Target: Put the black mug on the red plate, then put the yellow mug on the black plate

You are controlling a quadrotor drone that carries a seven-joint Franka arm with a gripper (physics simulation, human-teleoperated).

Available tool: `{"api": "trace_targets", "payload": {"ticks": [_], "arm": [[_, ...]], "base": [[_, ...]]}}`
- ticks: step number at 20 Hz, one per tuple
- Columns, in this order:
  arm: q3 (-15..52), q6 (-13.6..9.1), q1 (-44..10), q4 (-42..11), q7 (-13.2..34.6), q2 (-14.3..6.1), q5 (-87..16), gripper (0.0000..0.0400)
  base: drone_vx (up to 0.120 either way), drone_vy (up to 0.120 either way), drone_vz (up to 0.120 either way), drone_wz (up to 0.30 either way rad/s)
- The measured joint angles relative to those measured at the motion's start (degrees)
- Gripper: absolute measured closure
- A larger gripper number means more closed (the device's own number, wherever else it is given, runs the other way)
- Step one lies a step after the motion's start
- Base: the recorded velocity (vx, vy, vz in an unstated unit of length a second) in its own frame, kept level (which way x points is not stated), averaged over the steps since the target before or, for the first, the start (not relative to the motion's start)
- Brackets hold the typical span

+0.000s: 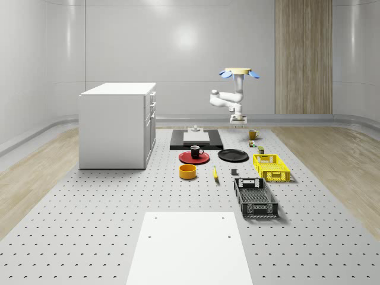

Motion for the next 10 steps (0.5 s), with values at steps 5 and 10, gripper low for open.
{"api": "trace_targets", "payload": {"ticks": [5, 10], "arm": [[0.0, 0.01, 0.0, 0.0, 0.0, -0.01, 0.0, 0.0], [0.0, 0.01, 0.0, 0.0, 0.0, -0.01, 0.01, 0.0]], "base": [[-0.104, 0.12, 0.0, 0.0], [-0.096, 0.12, 0.0, 0.0]]}}
